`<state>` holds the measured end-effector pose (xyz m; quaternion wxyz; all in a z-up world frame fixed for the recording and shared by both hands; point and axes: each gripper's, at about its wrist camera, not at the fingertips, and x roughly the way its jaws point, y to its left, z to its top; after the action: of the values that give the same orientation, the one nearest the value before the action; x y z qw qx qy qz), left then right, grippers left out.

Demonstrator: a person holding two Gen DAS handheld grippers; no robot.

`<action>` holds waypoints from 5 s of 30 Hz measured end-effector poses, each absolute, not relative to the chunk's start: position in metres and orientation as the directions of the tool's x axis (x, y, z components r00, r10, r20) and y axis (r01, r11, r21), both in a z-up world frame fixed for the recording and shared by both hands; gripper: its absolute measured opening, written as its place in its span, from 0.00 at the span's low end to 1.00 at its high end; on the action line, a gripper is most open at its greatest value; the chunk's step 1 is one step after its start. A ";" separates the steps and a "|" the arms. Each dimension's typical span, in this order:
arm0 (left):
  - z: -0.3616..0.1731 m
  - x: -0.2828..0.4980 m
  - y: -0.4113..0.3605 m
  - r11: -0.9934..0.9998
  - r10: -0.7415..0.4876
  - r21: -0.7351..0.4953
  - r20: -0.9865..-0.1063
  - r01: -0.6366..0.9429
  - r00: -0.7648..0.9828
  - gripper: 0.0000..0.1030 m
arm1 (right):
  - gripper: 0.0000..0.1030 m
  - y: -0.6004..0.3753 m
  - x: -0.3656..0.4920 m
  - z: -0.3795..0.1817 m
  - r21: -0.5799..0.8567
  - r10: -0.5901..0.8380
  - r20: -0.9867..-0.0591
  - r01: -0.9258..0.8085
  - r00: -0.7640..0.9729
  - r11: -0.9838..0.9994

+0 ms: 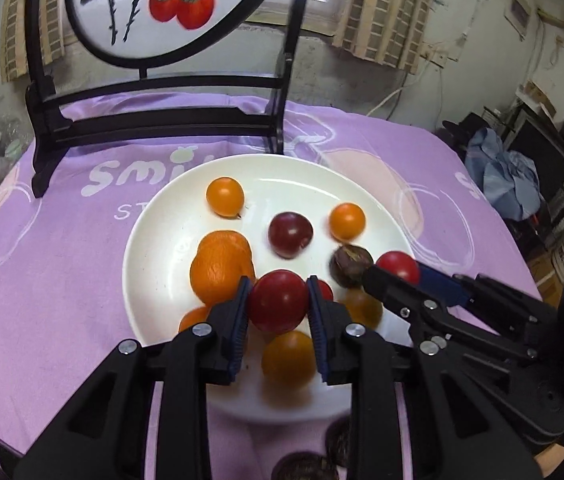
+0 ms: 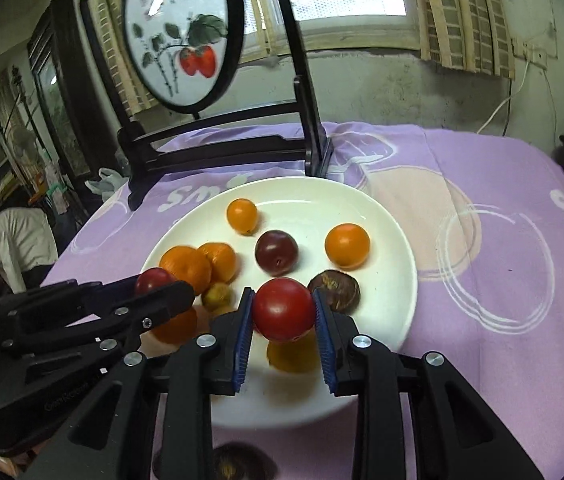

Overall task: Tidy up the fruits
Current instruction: 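Carry both tomatoes to the white plate and release them onto it, then grasp a dark brown round fruit with the right tool while the left tool grasps the other, then carry both dark brown fruits to the white plate and release them onto it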

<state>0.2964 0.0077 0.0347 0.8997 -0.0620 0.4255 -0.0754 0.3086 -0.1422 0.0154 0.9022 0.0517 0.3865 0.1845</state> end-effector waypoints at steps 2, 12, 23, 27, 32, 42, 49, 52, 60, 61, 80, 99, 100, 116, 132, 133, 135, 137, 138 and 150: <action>0.030 0.306 0.011 0.976 -0.201 -0.207 -0.762 0.062 0.615 0.37 | 0.30 -0.149 0.316 0.011 0.277 0.389 -0.680 -0.274 0.622 0.921; 0.041 0.284 0.016 0.985 -0.141 -0.172 -0.744 0.017 0.653 0.79 | 0.39 -0.166 0.294 0.015 0.324 0.419 -0.666 -0.267 0.617 0.908; 0.049 0.215 0.011 0.991 -0.123 -0.120 -0.743 0.050 0.658 0.84 | 0.58 -0.170 0.225 0.032 0.195 0.363 -0.680 -0.319 0.637 0.927; 0.040 0.182 0.012 0.991 -0.124 -0.126 -0.737 0.045 0.664 0.85 | 0.59 -0.166 0.198 0.016 0.124 0.325 -0.714 -0.345 0.620 0.930; 0.016 0.144 0.016 0.992 -0.111 -0.122 -0.752 0.028 0.649 0.85 | 0.62 -0.156 0.167 -0.011 0.041 0.285 -0.754 -0.390 0.592 0.920; -0.007 0.119 0.031 0.992 -0.128 -0.096 -0.773 0.085 0.621 0.87 | 0.65 -0.136 0.166 -0.044 0.022 0.249 -0.801 -0.390 0.544 0.921; -0.001 0.116 0.034 0.990 -0.142 -0.106 -0.760 0.095 0.634 0.89 | 0.69 -0.118 0.189 -0.046 0.020 0.253 -0.783 -0.383 0.568 0.924; -0.005 0.120 0.032 0.991 -0.132 -0.094 -0.773 0.095 0.620 0.89 | 0.69 -0.110 0.201 -0.045 0.008 0.244 -0.782 -0.382 0.573 0.924; -0.019 0.129 0.040 0.994 -0.110 -0.099 -0.805 0.051 0.583 0.89 | 0.43 -0.110 0.203 -0.041 0.030 0.259 -0.784 -0.382 0.565 0.924; -0.021 0.130 0.040 0.993 -0.113 -0.103 -0.808 0.050 0.578 0.89 | 0.44 -0.114 0.201 -0.041 0.037 0.259 -0.782 -0.373 0.566 0.927; -0.040 0.143 0.010 0.995 -0.083 -0.039 -0.847 0.095 0.525 0.78 | 0.44 -0.188 0.141 -0.039 0.152 0.281 -0.780 -0.266 0.559 0.952; -0.035 0.186 -0.021 0.992 -0.090 -0.027 -0.831 0.122 0.549 0.40 | 0.44 -0.195 0.142 -0.041 0.181 0.307 -0.789 -0.277 0.532 0.944; -0.035 0.183 -0.019 0.992 -0.095 -0.036 -0.833 0.117 0.546 0.40 | 0.44 -0.195 0.142 -0.041 0.181 0.307 -0.789 -0.277 0.532 0.944; 0.031 0.144 0.005 0.985 -0.151 -0.067 -0.770 0.158 0.620 0.40 | 0.44 -0.178 0.135 0.011 0.177 0.385 -0.671 -0.367 0.634 0.913; 0.037 0.289 0.014 0.998 0.053 0.050 -0.762 -0.024 0.646 0.40 | 0.44 -0.130 0.269 0.029 0.057 0.303 -0.677 -0.362 0.671 0.930; 0.034 0.295 0.015 0.998 0.059 0.051 -0.764 -0.032 0.642 0.40 | 0.44 -0.130 0.275 0.027 0.059 0.300 -0.679 -0.358 0.670 0.932; 0.031 0.304 0.017 0.998 0.062 0.043 -0.768 -0.045 0.637 0.40 | 0.44 -0.128 0.287 0.022 0.062 0.297 -0.685 -0.353 0.665 0.934; 0.029 0.311 0.017 0.998 0.063 0.034 -0.770 -0.057 0.635 0.41 | 0.48 -0.127 0.294 0.017 0.063 0.288 -0.691 -0.342 0.663 0.938; 0.028 0.313 0.017 0.998 0.060 0.029 -0.768 -0.060 0.638 0.45 | 0.53 -0.127 0.297 0.016 0.064 0.282 -0.694 -0.333 0.662 0.941; 0.042 0.266 0.010 0.996 0.082 0.029 -0.721 -0.088 0.688 0.90 | 0.63 -0.152 0.254 0.022 0.087 0.274 -0.685 -0.297 0.675 0.951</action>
<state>0.2660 0.0097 0.0421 0.9188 -0.0038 0.3920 0.0461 0.2543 -0.1522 0.0220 0.9151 -0.0157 0.3716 0.1560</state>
